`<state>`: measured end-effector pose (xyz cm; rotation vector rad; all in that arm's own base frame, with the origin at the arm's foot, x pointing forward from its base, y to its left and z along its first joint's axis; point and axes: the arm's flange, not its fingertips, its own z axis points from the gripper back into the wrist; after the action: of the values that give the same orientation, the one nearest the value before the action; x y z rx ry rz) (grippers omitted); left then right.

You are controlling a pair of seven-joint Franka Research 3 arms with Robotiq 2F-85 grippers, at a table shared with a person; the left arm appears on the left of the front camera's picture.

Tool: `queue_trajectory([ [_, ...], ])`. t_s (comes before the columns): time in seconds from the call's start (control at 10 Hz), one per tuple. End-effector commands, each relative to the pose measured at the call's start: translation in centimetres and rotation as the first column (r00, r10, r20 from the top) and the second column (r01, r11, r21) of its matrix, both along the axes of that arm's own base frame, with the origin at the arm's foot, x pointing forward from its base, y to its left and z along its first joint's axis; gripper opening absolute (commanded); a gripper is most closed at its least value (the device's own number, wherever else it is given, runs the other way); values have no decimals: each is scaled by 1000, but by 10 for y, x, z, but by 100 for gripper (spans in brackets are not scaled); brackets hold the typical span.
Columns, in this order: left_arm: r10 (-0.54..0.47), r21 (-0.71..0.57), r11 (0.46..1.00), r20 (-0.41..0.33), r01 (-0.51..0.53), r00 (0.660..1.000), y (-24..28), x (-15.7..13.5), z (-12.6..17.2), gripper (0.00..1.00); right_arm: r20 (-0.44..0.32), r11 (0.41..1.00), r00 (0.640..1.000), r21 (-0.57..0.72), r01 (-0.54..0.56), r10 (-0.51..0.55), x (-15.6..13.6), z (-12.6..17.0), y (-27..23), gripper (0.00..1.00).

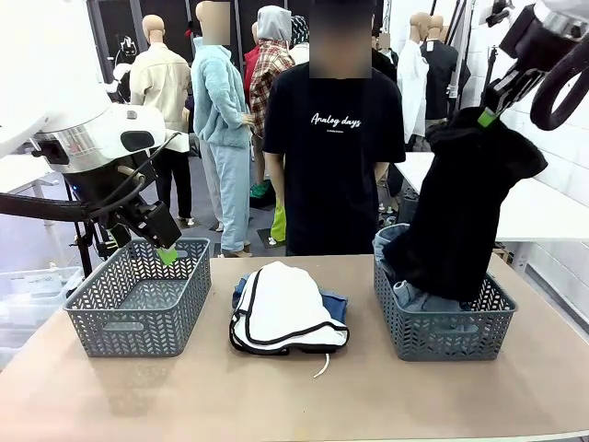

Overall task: Sort the tops and bottoms.
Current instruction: Sort the clothes according to human instructions.

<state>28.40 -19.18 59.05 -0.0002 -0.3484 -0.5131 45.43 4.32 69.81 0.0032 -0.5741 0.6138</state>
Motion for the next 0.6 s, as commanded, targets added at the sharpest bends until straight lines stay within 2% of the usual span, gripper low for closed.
queue_trajectory([
  [0.0,13,0,1000,2,-13,1000,1,-1,-1,100,-104,995,991,-73,73,-80,32,-65,21,0],
  [0.1,13,0,1000,2,-13,1000,1,-1,-1,100,-104,991,988,-82,105,-113,42,-92,30,0],
  [0.3,13,0,1000,2,-13,1000,1,-1,-1,100,-97,993,988,-29,116,-119,53,-121,39,0],
  [0.5,13,0,1000,2,-13,1000,1,-1,-1,100,-173,990,977,39,136,-128,56,-148,49,0],
])
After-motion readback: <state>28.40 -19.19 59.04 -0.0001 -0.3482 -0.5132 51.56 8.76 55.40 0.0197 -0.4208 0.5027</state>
